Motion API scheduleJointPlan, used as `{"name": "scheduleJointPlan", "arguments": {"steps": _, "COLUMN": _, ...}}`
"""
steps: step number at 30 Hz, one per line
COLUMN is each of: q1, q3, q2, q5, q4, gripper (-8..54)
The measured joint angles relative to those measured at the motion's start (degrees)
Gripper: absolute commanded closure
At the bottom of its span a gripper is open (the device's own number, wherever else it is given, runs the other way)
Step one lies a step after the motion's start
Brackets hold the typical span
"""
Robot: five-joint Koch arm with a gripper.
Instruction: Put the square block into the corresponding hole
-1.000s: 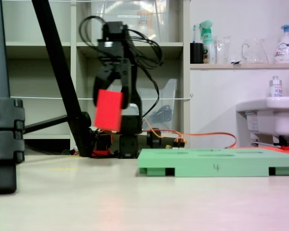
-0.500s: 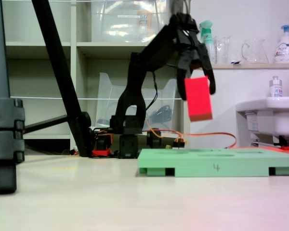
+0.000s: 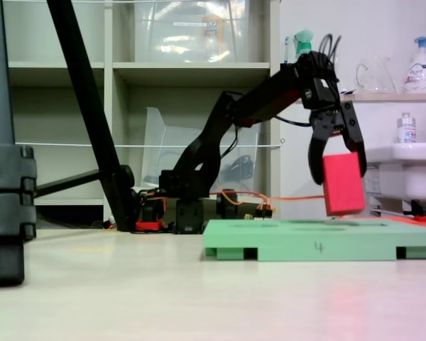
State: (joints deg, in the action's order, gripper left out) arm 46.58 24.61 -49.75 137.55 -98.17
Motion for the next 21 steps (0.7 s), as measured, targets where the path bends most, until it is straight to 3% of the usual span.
{"name": "scheduleJointPlan", "arguments": {"steps": 21, "q1": 1.85, "q3": -1.41, "q2": 3.6, "q5": 0.0, "q4": 8.09, "gripper": 28.3}}
